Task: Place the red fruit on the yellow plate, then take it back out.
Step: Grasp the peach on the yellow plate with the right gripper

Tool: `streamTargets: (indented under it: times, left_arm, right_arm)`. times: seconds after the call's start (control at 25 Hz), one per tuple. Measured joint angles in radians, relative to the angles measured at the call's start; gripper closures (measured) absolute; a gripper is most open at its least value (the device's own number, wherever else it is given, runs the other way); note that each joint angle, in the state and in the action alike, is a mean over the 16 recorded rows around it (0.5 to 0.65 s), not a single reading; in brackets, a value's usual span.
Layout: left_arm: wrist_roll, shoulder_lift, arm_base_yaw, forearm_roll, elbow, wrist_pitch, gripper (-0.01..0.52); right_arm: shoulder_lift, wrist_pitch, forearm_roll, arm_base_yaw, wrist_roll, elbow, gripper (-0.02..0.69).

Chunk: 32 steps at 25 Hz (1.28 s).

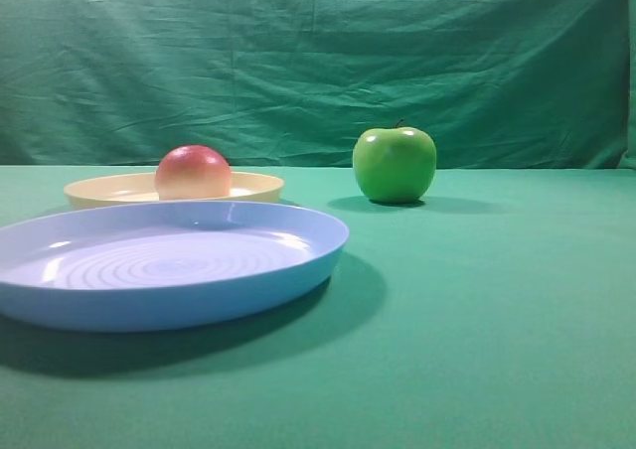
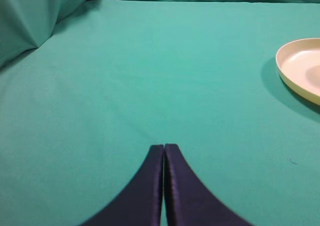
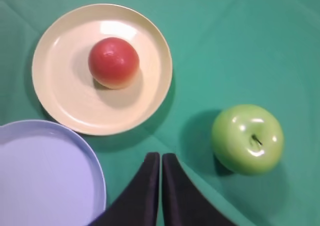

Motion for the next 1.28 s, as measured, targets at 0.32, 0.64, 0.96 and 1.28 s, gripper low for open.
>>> streamTargets:
  times: [0.32, 0.64, 0.96, 1.28]
  left_arm:
    - [0.001, 0.000, 0.000, 0.000, 0.000, 0.000, 0.514]
    - [0.001, 0.000, 0.000, 0.000, 0.000, 0.000, 0.514]
    - [0.001, 0.000, 0.000, 0.000, 0.000, 0.000, 0.514]
    - [0.001, 0.000, 0.000, 0.000, 0.000, 0.000, 0.514]
  right_arm:
    - [0.243, -0.047, 0.148, 0.022, -0.136, -0.179, 0.350]
    - [0.394, -0.163, 0.241, 0.024, -0.233, -0.237, 0.083]
    - [0.482, -0.274, 0.286, 0.025, -0.266, -0.242, 0.028]
    - [0.529, -0.303, 0.306, 0.026, -0.288, -0.245, 0.159]
